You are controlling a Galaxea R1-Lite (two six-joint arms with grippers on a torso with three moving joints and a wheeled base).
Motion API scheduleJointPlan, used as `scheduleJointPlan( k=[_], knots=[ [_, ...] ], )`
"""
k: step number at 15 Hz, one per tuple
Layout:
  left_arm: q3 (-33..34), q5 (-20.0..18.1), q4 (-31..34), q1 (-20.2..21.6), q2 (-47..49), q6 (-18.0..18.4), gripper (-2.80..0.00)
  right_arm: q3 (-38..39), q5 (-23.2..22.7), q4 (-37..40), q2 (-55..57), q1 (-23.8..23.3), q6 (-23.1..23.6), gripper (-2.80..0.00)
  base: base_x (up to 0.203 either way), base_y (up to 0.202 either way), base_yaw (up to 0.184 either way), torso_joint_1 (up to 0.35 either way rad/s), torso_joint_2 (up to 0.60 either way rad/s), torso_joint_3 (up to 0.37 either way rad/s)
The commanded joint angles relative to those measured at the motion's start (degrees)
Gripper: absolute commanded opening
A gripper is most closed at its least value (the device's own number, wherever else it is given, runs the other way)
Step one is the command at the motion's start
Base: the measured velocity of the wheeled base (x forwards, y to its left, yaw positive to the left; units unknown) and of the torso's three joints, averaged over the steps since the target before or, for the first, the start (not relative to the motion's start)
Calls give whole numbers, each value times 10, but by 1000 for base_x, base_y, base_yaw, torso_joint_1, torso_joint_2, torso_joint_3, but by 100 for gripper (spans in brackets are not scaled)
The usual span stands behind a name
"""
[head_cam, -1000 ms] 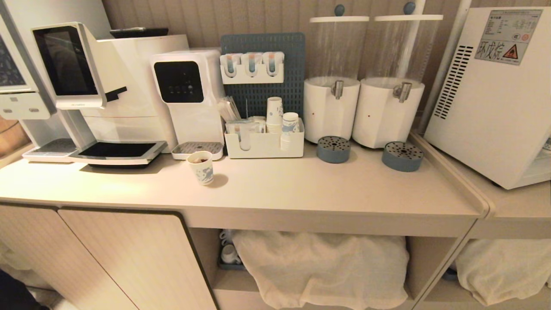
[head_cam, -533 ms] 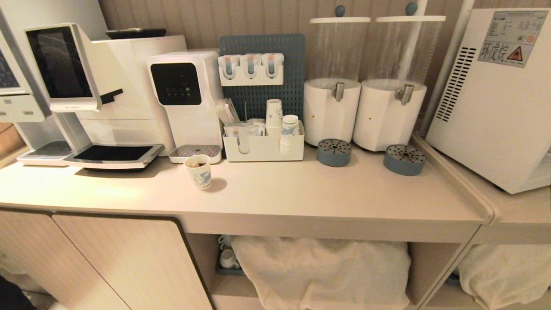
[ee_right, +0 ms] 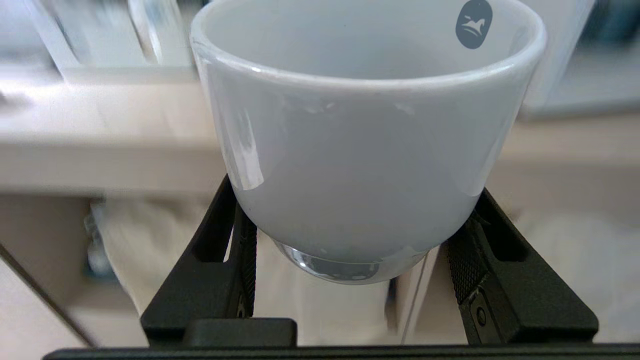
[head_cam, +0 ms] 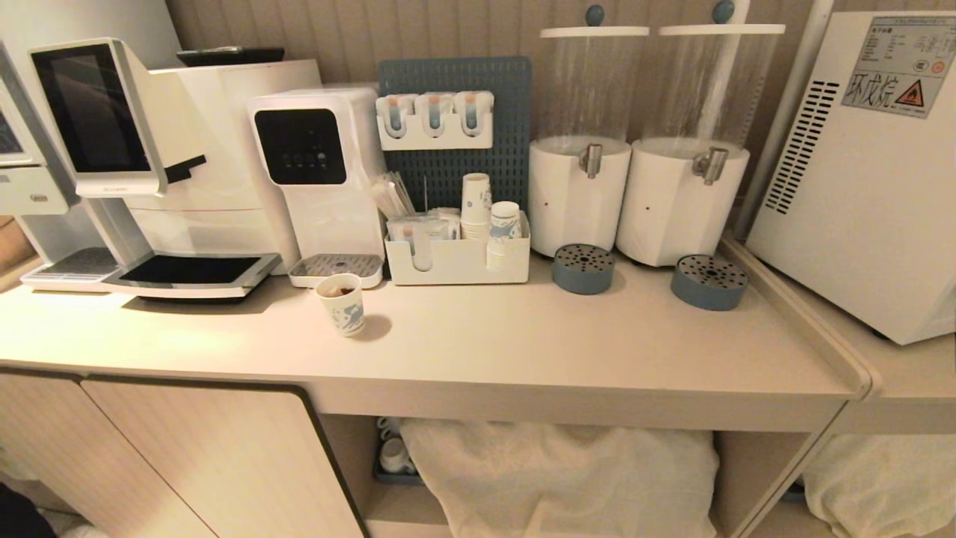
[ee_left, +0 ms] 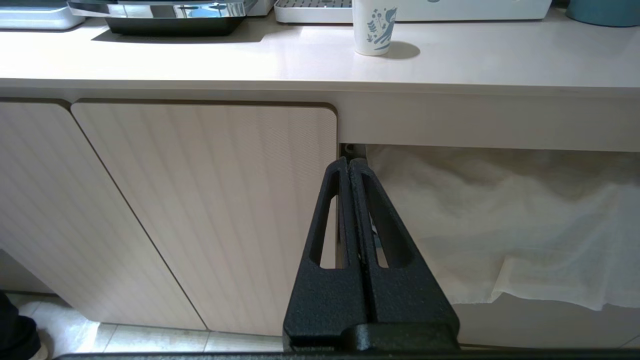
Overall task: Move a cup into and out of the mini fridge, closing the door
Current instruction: Place the ceramic cup on the table
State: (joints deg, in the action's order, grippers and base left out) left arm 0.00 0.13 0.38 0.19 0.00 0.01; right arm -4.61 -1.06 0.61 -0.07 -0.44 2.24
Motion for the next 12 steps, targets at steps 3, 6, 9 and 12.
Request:
scheduleJointPlan(
  k=[3,6,9,12],
  knots=[
    [1,0,0,0,0,0,-280,-268,-2,110,39,0,-25,-280,0,0,0,0,0,0],
    [1,0,1,0,0,0,-280,-409,5,163,205,5,-79,-280,0,0,0,0,0,0],
    [0,1,0,0,0,-1,-280,-463,7,167,386,13,-108,-280,0,0,0,0,0,0],
    [0,1,0,0,0,-1,-280,-465,-33,114,514,16,-108,-280,0,0,0,0,0,0]
  ],
)
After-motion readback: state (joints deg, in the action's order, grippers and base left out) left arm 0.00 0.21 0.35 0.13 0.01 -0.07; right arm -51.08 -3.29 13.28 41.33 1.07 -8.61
